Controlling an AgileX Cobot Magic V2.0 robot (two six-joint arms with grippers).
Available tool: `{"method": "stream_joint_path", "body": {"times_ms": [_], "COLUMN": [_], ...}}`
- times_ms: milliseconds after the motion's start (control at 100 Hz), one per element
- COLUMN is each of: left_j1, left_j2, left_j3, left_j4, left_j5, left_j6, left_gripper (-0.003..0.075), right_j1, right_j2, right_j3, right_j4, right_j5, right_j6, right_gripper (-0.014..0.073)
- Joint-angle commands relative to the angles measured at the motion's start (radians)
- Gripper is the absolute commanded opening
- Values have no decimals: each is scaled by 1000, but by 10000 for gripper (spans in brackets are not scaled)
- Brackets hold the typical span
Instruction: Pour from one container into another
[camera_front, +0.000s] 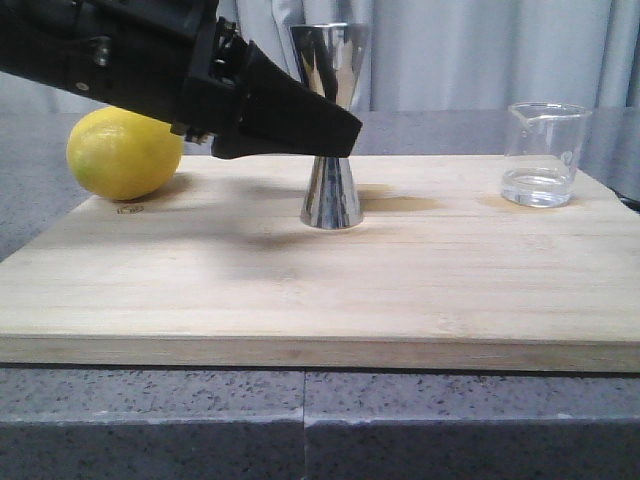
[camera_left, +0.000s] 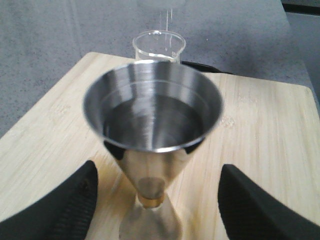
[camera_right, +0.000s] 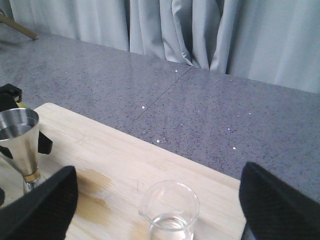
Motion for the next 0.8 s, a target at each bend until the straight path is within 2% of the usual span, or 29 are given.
{"method": "stream_joint_path", "body": {"times_ms": [0,120,290,360,440,670,790], "left_j1": [-8,-8,-8,-8,-8,-8,-8], "left_j2": [-80,-143,-244,-287,-338,-477,-554], "left_j3": [-21,-32,-78,-104,-142,-245,-263], "left_j4": [24,142,439,571,717,1128,1316], "left_j5": [15,-25,-77,-81,-74,-24,21], "left_j6": [-109,-260,-555,-691,-874,-1375,-1576], "left_gripper": [476,476,476,476,476,474,474], "right_j1": [-8,-8,-8,-8,-8,-44,-62], "right_j2": [-14,-14,-14,-14,-2,31,32], "right_j3": [-24,-24,-74,-118,-175,-241,-241], "right_j4": [20,20,-40,-143,-355,-355,-355], "right_j5": [5,5,2,-13,-47,-242,-303], "right_j6": [-5,31,166,285,470,556,566], "right_gripper": [600,599,594,594,594,594,594]}}
